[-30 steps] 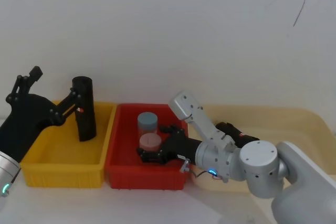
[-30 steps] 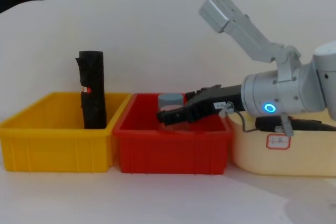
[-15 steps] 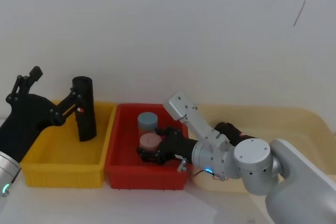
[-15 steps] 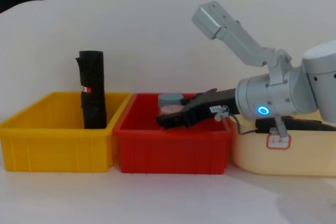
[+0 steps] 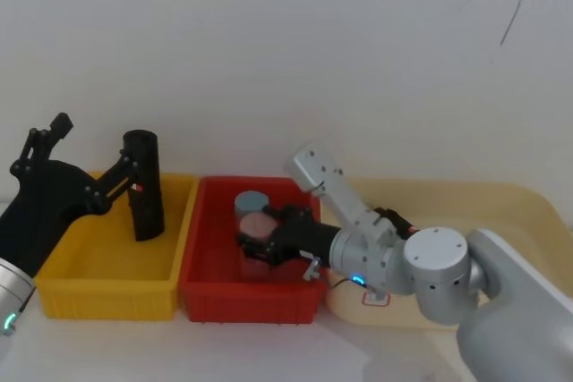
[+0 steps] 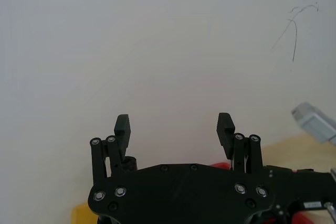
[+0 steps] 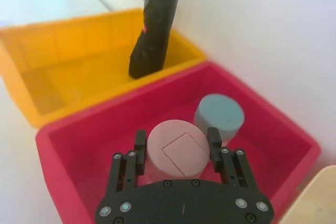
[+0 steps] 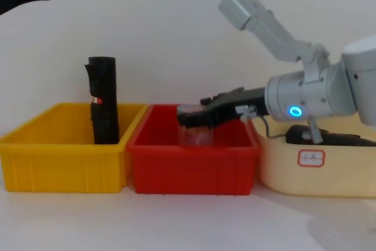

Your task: Pick up the garbage bag with the one hand and transfer it to the other hand.

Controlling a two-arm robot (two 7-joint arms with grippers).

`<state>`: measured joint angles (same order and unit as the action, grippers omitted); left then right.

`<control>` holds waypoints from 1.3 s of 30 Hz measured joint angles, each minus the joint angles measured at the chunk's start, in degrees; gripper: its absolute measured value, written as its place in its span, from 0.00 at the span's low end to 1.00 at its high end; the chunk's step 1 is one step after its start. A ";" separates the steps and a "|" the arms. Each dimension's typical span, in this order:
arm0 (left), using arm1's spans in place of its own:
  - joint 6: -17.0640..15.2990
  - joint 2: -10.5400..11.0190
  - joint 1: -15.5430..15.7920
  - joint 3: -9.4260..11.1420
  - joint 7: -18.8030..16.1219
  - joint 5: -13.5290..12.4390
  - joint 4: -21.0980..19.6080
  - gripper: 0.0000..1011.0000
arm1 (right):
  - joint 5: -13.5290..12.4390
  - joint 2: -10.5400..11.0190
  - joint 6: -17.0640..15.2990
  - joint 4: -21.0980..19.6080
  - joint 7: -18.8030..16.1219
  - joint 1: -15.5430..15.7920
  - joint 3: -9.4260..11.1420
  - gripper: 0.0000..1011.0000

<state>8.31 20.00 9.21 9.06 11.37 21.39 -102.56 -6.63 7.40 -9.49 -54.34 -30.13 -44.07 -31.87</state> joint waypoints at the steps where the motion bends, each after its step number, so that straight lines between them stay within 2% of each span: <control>1: 0.00 0.00 0.00 0.00 0.00 0.00 0.00 0.99 | -0.15 0.10 -0.05 -0.43 0.04 0.10 0.15 0.66; 11: 0.00 0.00 0.00 0.00 0.00 0.00 0.00 0.99 | -2.96 2.03 -0.53 -8.80 0.64 2.14 3.23 0.66; 17: 0.00 0.00 0.00 0.00 0.00 0.00 0.00 0.99 | -5.29 3.86 -0.34 -15.50 1.76 4.06 6.52 0.66; 23: 0.00 0.00 0.00 0.00 0.00 0.00 0.00 0.99 | -6.62 6.02 -0.56 -20.03 3.51 6.32 9.35 0.66; 30: 0.00 0.00 0.00 0.00 0.00 0.00 0.00 0.99 | -7.13 8.73 -1.86 -23.33 5.18 9.49 11.26 0.66; 39: 0.00 0.00 0.00 0.00 0.00 0.00 0.00 0.99 | -6.58 11.51 -4.37 -24.81 6.99 13.56 11.42 0.66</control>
<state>8.31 20.00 9.21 9.06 11.37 21.39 -102.56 -13.21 18.92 -13.86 -79.15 -23.15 -30.50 -20.44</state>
